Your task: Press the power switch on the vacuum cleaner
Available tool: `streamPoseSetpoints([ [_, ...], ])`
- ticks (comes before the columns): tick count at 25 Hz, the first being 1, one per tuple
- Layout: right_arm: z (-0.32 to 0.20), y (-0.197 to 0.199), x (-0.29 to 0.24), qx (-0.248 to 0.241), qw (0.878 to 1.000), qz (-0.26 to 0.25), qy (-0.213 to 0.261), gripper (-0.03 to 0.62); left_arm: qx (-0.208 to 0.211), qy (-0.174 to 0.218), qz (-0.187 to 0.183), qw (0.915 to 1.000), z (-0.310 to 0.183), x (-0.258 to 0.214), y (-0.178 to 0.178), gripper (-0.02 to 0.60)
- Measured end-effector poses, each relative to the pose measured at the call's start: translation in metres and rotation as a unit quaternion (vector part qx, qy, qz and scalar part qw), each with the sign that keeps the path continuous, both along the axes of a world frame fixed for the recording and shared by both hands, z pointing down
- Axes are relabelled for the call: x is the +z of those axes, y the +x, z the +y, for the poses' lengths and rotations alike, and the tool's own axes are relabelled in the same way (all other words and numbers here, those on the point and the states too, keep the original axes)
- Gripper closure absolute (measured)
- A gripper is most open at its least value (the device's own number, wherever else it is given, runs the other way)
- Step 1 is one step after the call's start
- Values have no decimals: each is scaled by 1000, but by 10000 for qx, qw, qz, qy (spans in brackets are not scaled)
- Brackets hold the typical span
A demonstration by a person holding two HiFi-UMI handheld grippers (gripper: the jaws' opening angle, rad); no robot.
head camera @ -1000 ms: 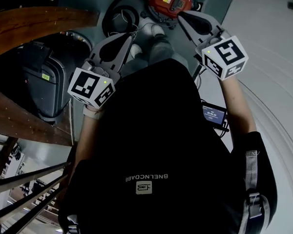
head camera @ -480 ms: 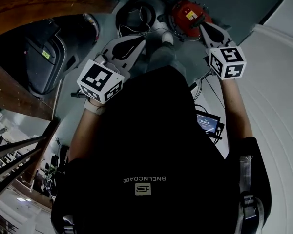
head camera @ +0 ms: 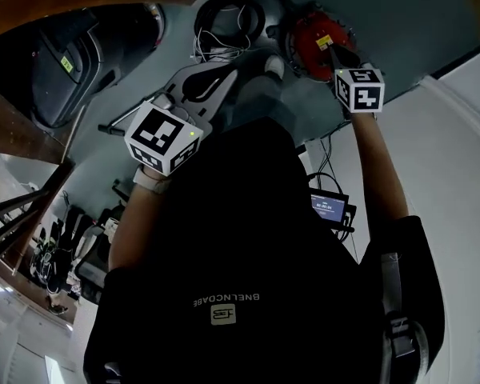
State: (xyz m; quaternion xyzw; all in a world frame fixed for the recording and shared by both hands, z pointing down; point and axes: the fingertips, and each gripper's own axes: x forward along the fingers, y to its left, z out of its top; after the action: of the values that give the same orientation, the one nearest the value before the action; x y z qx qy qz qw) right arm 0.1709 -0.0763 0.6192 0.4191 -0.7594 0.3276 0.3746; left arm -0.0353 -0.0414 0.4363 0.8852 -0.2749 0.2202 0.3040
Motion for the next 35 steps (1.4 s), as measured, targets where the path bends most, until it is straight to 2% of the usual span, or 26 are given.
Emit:
streamPoseSetpoints([
  [3,-8,0,35,-246,9993,149,-255,559,-283,-94,-51,9995,-1,12,-5,566],
  [12,-8,5,147,-679,9909,665,-952,559,-785,-346,-122,9962,2,56,-16,566],
  [18,-11,10,202,-779,9850,913,-1243,559,-1090,-522,-103,9926,11,82,-18,566],
  [21,-12,14,230,-924,9808,1100,-1315,559,-1276,-477,-55,9907,11,96,-16,566],
  [27,-17,20,276,-1195,9713,1325,-1572,559,-1498,-558,-19,9871,16,116,-6,566],
  [35,-10,25,307,-1546,9589,1528,-1825,559,-1825,-607,35,9813,22,127,-4,566],
])
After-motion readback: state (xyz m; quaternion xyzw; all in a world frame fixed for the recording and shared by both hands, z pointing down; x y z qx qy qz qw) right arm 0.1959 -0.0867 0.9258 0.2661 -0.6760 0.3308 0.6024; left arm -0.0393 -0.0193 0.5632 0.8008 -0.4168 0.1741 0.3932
